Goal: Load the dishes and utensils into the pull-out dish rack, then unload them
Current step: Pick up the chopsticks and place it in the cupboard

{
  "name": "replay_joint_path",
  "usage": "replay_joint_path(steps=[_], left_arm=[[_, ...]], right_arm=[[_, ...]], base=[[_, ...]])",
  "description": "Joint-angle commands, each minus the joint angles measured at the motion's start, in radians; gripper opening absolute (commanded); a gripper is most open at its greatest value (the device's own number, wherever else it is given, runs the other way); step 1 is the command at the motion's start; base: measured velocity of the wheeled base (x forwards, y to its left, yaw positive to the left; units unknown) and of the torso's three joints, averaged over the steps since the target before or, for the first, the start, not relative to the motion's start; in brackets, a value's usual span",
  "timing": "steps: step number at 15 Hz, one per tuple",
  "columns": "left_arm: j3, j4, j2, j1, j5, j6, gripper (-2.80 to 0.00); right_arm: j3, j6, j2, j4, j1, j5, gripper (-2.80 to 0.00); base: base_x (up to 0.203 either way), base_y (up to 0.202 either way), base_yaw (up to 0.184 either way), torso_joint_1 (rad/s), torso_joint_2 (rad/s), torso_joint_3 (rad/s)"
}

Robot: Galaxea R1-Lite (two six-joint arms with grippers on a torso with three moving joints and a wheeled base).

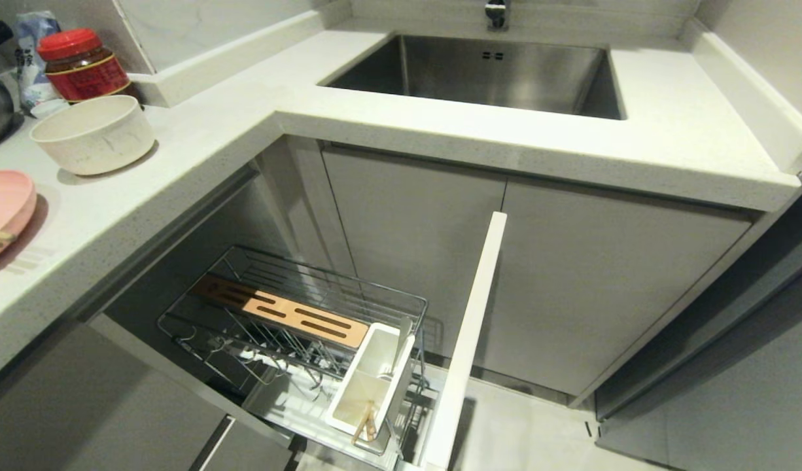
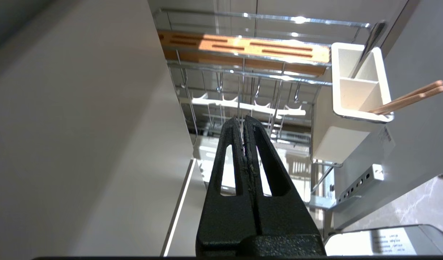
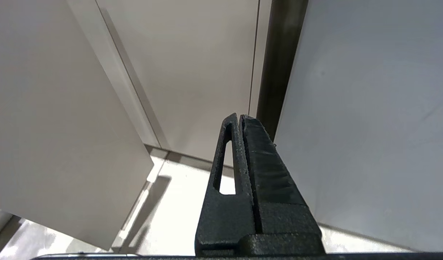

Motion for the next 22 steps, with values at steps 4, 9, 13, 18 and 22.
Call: replay_joint_path(steps=[4,9,13,18,22], left_arm=[[0.011,-0.014,0.002,0.0,0.009,-0.008,-2.8],[-0.051,-0.037,0.002,0.0,0.039,-0.042,-2.8],[-0.505,0.073,0.06,0.001,0.036,-0.017,-2.8],[-1.264,0.365,0.479,0.005,0.034,-0.034,-2.8],[-1.539,0.442,0.858,0.038,0.133,-0.208,-2.8]], right_arm=[[0.026,0.0,0.001,-0.001,0.0,0.0,-2.8],[0.026,0.0,0.001,-0.001,0.0,-0.001,-2.8],[0.026,0.0,0.001,-0.001,0.0,-0.001,-2.8],[0.027,0.0,0.001,-0.001,0.0,0.0,-2.8],[0.026,0.0,0.001,-0.001,0.0,0.0,-2.8]], base=[[0.0,0.0,0.0,0.002,0.0,-0.12],[0.0,0.0,0.0,0.0,0.0,0.0],[0.0,0.0,0.0,0.0,0.0,0.0],[0.0,0.0,0.0,0.0,0.0,0.0],[0.0,0.0,0.0,0.0,0.0,0.0]])
